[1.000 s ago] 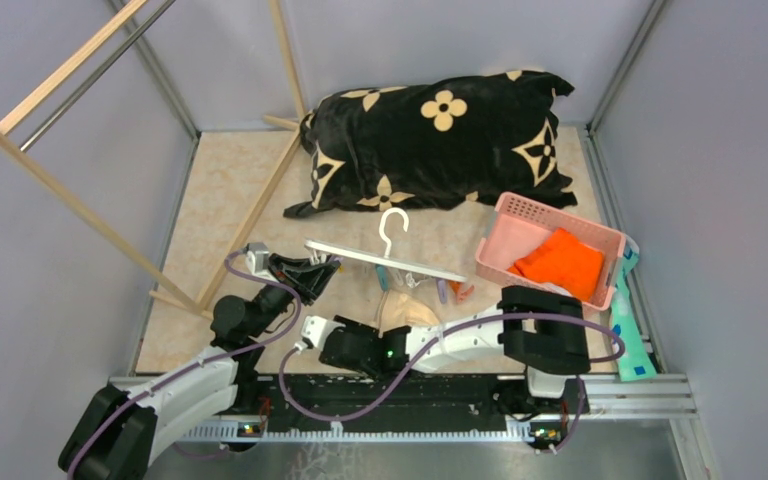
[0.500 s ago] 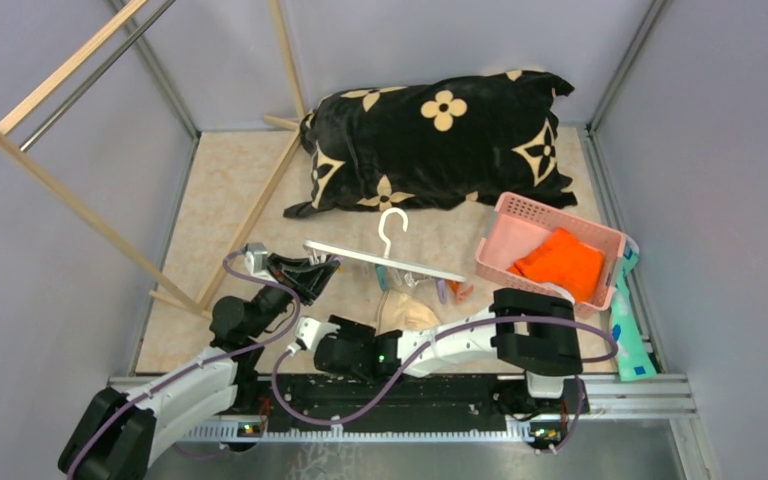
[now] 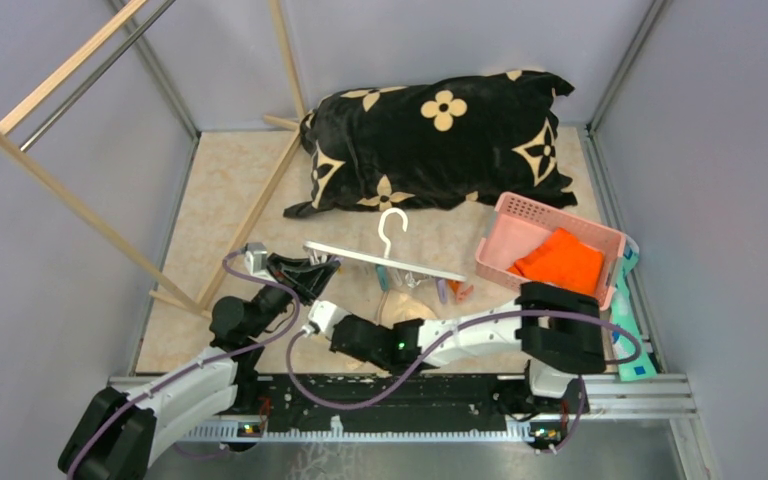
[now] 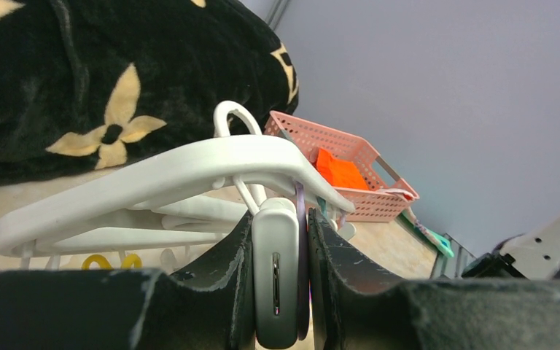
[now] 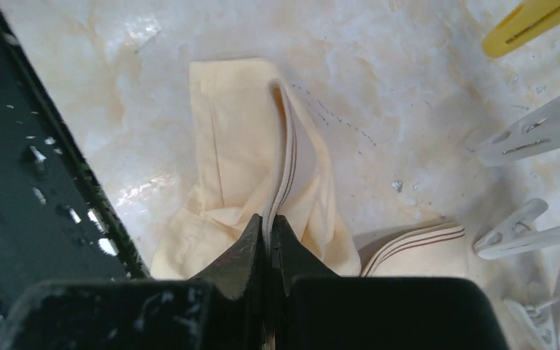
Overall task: Clip the underwear to the hanger
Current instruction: Clamp the underwear onto the hanger.
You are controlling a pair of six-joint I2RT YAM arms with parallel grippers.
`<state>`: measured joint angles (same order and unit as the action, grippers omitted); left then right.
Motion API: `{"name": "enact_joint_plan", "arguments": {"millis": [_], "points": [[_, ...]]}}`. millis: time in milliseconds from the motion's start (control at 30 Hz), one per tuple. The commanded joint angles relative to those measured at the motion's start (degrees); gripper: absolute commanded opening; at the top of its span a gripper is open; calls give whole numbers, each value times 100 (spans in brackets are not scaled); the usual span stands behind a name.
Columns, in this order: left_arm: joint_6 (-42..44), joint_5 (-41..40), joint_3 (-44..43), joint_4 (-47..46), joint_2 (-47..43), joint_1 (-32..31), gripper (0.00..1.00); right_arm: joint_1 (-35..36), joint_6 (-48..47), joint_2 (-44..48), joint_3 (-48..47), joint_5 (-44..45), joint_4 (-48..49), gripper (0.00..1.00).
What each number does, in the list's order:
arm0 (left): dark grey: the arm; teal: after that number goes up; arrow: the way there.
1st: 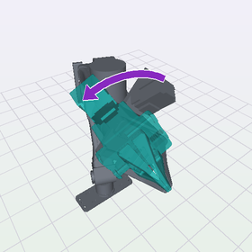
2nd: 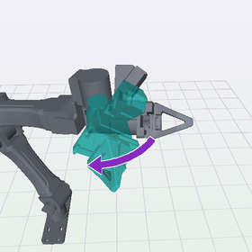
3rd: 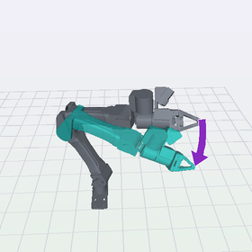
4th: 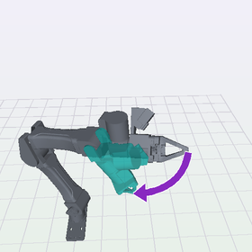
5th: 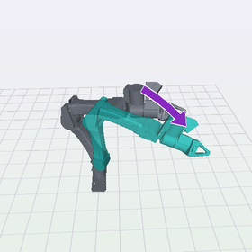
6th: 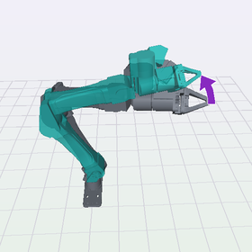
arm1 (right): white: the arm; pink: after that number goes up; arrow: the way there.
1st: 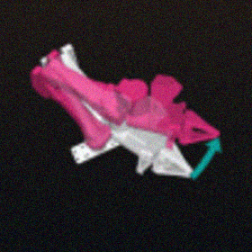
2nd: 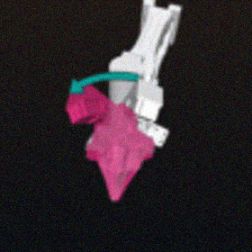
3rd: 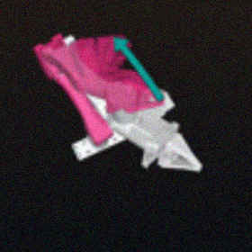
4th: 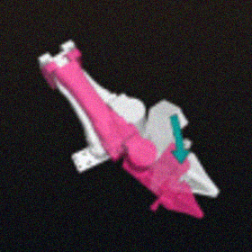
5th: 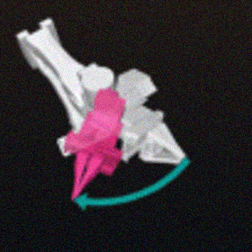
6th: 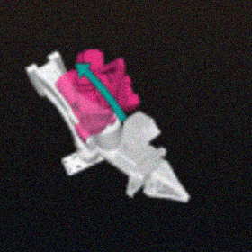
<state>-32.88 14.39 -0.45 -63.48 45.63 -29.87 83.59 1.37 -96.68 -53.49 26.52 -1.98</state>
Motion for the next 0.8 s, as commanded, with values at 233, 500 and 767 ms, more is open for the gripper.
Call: {"name": "enact_joint_plan", "arguments": {"millis": [233, 500, 767], "points": [[-684, 1000, 81, -1675, 494, -8, 0, -1060, 1211, 1812, 1500, -2608, 2713, 0], [-950, 1290, 83, -2349, 888, -11, 0, -1392, 1818, 2155, 1928, -3089, 3761, 0], [-821, 1646, -37, -2155, 925, -12, 0, -1475, 2013, 2420, 2054, -2780, 3515, 0]]}}
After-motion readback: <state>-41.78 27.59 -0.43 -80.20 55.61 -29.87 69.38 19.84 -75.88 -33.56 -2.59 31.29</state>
